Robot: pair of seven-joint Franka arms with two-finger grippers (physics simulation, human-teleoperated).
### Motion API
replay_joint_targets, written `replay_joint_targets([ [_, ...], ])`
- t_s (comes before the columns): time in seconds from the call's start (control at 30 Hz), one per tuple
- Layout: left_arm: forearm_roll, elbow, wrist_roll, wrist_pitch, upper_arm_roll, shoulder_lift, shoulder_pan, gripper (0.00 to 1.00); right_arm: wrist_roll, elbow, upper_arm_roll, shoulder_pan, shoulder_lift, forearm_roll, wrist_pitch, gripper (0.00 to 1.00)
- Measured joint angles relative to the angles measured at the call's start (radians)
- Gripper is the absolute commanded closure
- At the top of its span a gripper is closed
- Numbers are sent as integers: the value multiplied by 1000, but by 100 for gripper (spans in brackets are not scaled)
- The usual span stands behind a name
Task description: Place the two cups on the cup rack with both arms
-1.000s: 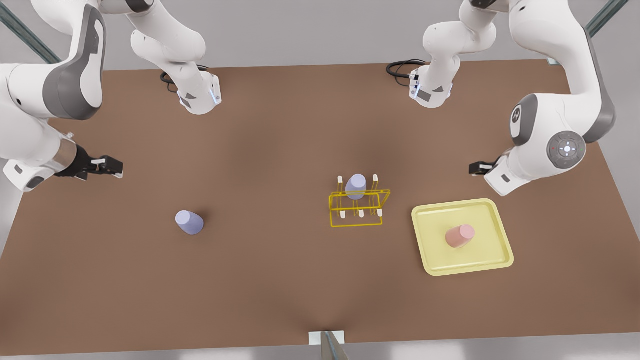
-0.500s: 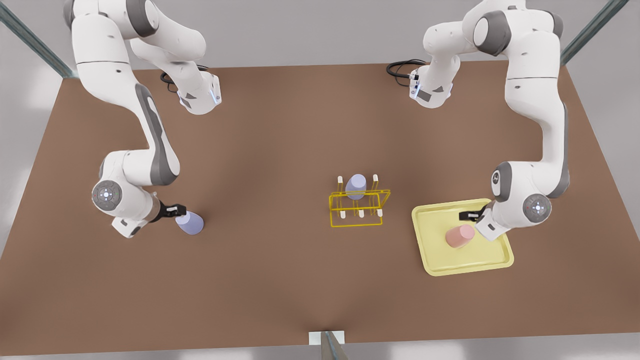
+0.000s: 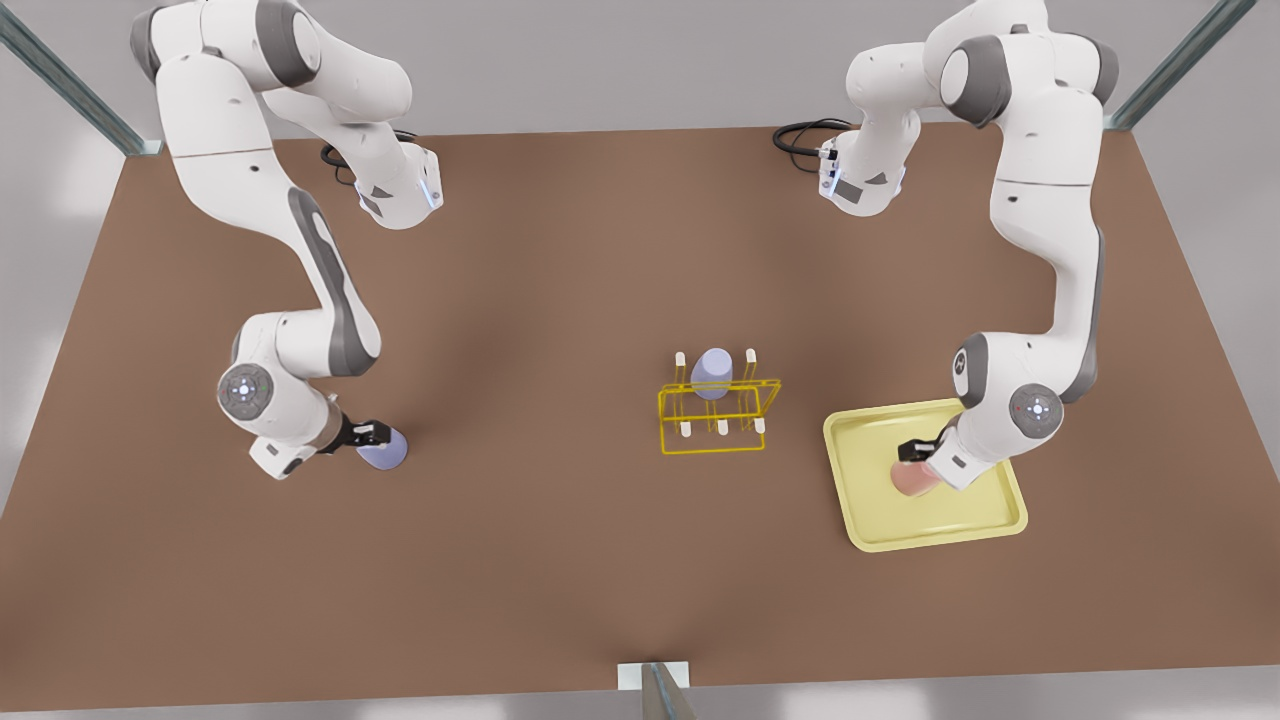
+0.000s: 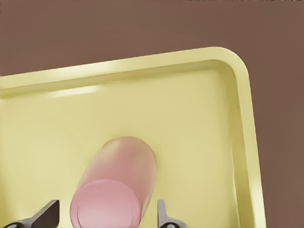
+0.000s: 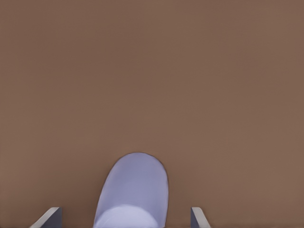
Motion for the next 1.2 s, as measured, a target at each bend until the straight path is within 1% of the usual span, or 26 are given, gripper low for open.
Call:
replay_joint_targets([
  [0.23, 1, 1, -46, 51, 2, 45, -8, 0, 9, -10, -1, 11, 15, -2, -34, 0],
  [0.37, 2, 1, -65, 70, 10, 56, -7, 0, 16, -101, -1, 8, -27, 0, 32, 0],
  [0.43, 4, 1, -73, 78, 11, 57, -6, 11, 19, -115, 0, 10, -27, 1, 52, 0],
  [0.8, 4, 2, -104, 96, 11, 67, -6, 10, 31, -97, -1, 3, 40, 9, 100, 0],
  [0.83, 5, 2, -107, 96, 11, 67, -6, 16, 32, -98, -1, 4, 43, 9, 101, 0],
  [0.87, 7, 2, -110, 97, 11, 66, -6, 18, 33, -99, -1, 4, 46, 9, 102, 0],
  [1.13, 8, 1, -127, 99, 11, 45, -1, 17, 37, -99, -2, 2, 57, 9, 107, 0],
  [1.2, 5, -1, -130, 75, 10, -11, -17, 17, 38, -98, -2, 1, 66, 9, 108, 0],
])
